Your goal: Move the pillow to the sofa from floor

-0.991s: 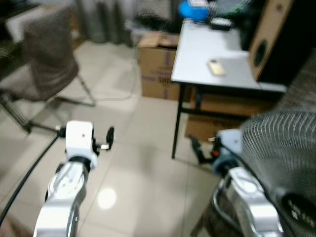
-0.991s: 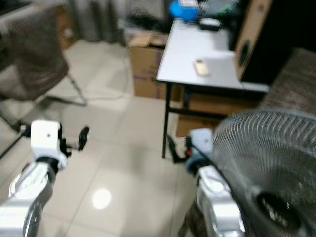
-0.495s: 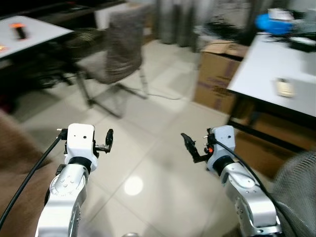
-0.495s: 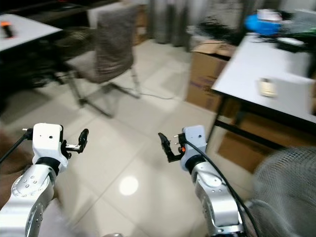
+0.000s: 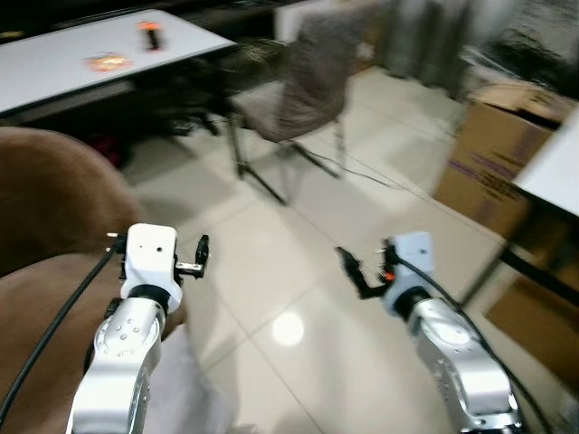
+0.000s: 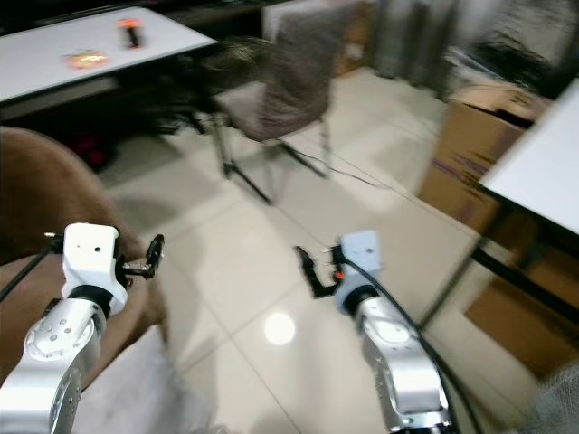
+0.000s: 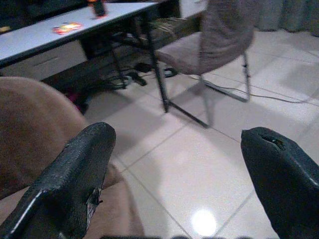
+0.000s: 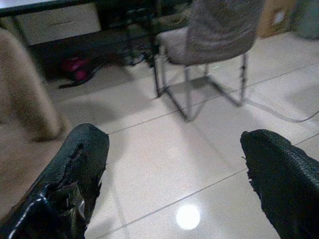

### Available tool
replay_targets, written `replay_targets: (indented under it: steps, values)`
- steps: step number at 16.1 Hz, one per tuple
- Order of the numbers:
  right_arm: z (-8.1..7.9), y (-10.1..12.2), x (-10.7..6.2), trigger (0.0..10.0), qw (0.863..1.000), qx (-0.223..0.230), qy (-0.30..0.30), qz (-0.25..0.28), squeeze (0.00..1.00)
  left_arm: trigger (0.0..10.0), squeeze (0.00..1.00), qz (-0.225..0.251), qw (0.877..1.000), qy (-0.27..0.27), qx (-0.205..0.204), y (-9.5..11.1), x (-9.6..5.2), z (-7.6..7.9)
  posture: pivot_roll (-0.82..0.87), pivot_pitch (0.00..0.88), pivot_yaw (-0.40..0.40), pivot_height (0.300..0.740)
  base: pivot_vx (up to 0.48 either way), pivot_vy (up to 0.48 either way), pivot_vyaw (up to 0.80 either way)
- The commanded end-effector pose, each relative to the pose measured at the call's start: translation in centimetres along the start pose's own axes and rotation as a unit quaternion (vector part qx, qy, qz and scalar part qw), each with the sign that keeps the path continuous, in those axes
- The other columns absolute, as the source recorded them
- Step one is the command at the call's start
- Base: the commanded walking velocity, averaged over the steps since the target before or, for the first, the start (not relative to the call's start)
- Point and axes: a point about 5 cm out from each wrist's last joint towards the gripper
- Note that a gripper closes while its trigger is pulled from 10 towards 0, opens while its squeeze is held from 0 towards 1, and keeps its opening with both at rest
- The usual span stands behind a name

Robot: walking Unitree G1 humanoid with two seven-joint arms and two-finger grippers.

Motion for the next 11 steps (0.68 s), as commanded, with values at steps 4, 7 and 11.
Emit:
replay_targets:
  steps: [4, 7, 11]
  values:
    - [-0.85, 0.08, 0.57, 10.0, 1.0, -0.008, 0.02, -0.003, 0.0, 10.0, 0.0, -0.008, 1.0, 0.011, 0.011, -0.36, 0.01, -0.47, -0.09, 0.0, 0.018, 0.74, 0.0, 0.0, 0.8]
    - [-0.86, -0.06, 0.62, 10.0, 1.0, -0.001, 0.021, -0.008, 0.0, 10.0, 0.0, -0.006, 1.0, 0.014, 0.015, -0.38, -0.13, -0.58, -0.08, 0.0, 0.011, 0.74, 0.0, 0.0, 0.8]
    - [-0.87, 0.0, 0.83, 10.0, 1.0, 0.002, 0.024, -0.008, 0.0, 10.0, 0.0, -0.001, 1.0, 0.021, 0.014, -0.26, -0.12, -0.79, -0.09, 0.0, 0.007, 0.74, 0.0, -0.353, 0.8]
Point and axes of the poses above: a point about 5 cm out from each wrist's last joint towards the gripper, its own x axis pointing out of the wrist towards the gripper, its own y axis along the axis of the wrist's last joint, z = x × y, and after that the axes turned 13 degrees about x, right-handed
